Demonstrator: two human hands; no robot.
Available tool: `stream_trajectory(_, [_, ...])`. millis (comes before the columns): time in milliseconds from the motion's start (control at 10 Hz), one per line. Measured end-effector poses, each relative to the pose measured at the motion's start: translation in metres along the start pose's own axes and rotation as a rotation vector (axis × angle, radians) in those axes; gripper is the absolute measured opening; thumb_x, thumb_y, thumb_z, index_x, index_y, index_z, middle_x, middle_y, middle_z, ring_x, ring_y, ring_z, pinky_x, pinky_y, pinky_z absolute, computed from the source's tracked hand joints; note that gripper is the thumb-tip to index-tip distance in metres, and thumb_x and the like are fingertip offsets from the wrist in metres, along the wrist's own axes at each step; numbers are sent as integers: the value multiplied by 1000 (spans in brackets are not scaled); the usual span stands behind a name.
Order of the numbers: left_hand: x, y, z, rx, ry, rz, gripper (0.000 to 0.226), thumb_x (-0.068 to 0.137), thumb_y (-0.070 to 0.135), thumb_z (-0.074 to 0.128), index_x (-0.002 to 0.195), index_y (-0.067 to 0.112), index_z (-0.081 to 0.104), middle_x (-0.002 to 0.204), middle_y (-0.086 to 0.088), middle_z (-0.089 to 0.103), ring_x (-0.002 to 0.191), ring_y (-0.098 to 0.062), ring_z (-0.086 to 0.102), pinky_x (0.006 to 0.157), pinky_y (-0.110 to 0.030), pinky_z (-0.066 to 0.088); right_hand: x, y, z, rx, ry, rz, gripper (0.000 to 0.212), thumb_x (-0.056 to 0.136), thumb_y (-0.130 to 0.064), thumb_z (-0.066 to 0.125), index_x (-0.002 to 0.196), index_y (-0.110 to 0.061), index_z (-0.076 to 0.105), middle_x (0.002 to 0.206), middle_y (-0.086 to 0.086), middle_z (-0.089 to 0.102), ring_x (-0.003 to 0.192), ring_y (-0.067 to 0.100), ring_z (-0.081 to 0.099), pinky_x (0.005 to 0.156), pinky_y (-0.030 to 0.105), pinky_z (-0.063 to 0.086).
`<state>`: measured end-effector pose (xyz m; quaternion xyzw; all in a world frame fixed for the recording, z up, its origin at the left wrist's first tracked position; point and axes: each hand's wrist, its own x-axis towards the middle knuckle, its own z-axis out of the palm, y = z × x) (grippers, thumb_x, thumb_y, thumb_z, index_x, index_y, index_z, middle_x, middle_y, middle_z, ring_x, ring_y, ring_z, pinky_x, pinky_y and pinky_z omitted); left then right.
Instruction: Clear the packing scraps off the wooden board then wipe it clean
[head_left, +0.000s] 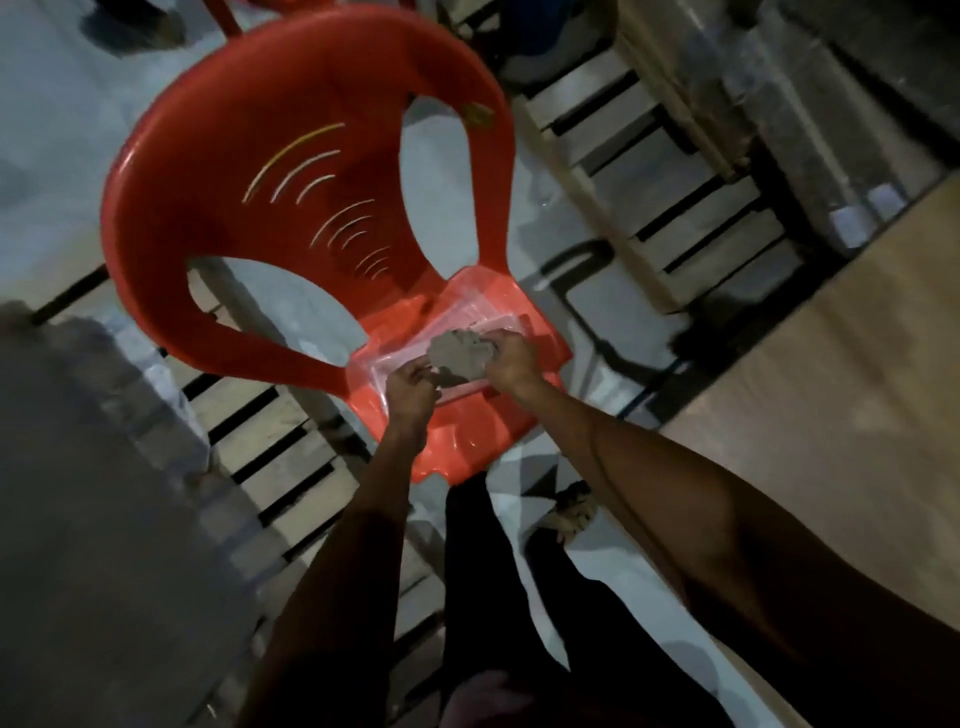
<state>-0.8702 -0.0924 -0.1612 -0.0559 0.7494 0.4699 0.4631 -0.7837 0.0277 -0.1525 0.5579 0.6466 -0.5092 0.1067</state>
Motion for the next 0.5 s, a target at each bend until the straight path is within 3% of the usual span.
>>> stream_trajectory(100, [42,-23,-15,59,-3,-126,34,89,-6,52,115,4,71,101,-9,74,81,-18,65,63,-25,51,43,16,38,14,-99,105,39,87,2,62,124,-7,69,126,15,69,118,32,64,105,36,51])
stream_trajectory(300, [81,-46,-24,192,30,-177,15,94,0,56,83,9,62,71,4,56,67,-11,54,53,-21,44,63,5,68,-8,-220,179,52,99,-7,53,150,-4,42,148,15,53,134,31,53,110,33,45])
stream_trajectory(400, [75,-60,-28,260,53,-173,12,93,5,58,95,-6,61,86,-16,64,80,-27,60,69,-34,51,55,5,59,-10,-207,184,47,101,-8,51,148,-3,45,149,15,52,136,29,51,107,29,42])
stream_trajectory(500, [62,-51,-22,258,91,-154,42,94,10,60,132,-8,57,134,-26,60,124,-40,58,106,-49,47,51,2,44,54,-185,153,46,94,1,55,140,-3,55,142,15,58,130,29,57,108,34,48])
